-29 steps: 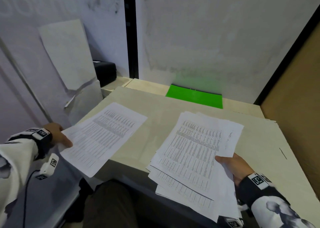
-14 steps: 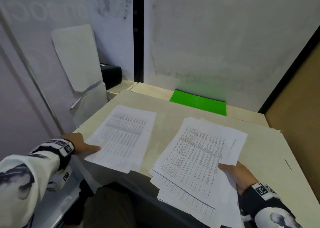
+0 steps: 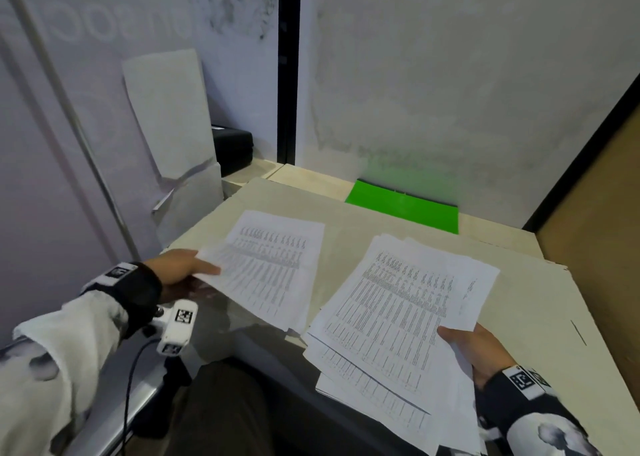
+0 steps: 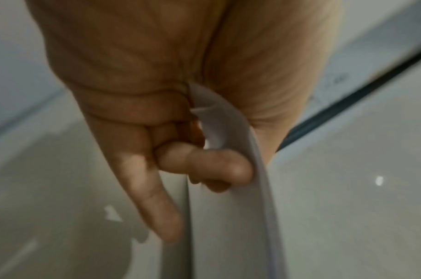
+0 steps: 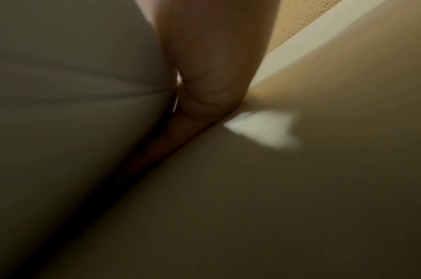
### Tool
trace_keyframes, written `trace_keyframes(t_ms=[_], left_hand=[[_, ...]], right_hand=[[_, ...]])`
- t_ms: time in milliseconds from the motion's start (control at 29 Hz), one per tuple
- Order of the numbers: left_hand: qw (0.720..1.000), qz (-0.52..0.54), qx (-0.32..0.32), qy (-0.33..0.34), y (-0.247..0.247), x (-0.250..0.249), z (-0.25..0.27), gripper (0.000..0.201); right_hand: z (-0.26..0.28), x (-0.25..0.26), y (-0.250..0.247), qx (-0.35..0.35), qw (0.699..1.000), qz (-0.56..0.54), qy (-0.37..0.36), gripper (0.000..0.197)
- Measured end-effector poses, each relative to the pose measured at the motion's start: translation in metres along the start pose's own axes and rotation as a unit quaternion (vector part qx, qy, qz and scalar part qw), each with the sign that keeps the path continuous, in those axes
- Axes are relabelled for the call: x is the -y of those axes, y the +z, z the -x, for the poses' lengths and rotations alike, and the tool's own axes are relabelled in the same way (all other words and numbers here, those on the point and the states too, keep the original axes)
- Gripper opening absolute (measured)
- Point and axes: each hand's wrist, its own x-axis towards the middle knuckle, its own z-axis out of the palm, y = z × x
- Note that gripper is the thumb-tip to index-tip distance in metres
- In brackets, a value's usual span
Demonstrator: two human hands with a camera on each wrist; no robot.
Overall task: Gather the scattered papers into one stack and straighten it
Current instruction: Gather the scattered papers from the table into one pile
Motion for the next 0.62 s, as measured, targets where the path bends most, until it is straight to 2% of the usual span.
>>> trace_keyframes(t_ms=[69,207,275,379,448,516,620], left_hand=[[0.997,0.038,0.050,0.038,0.012,-0.030,0.008,0.040],[0.981,-0.016,0.116,0.158,0.074,-0.108,0.031,0.037],[0.963,0.007,0.162,0.213,0.116,-0.143,0.045,0.036],[0.920,0.116,0.261,0.269,0.165,-0.174,0.066,0.035],[0.900,0.180,0.294,0.266,0.184,-0.177,0.074,0.030],[0.895,0.204,0.309,0.247,0.191,-0.165,0.069,0.030],[0.917,0.195,0.296,0.180,0.193,-0.122,0.040,0.035]], right_hand=[[0.002,0.001,0.001,-0.007,1.000,-0.005,-0.002,0.051],[0.003,0.002,0.005,-0.014,1.000,-0.026,-0.001,0.053],[0.003,0.003,0.004,-0.010,0.999,-0.041,-0.003,0.055],[0.003,0.005,0.004,-0.005,0.999,-0.050,0.006,0.056],[0.004,0.005,0.005,-0.008,0.999,-0.049,0.011,0.056],[0.002,0.004,0.005,-0.012,0.999,-0.042,0.011,0.056],[-0.002,0.003,0.003,-0.034,0.998,-0.040,0.023,0.049]])
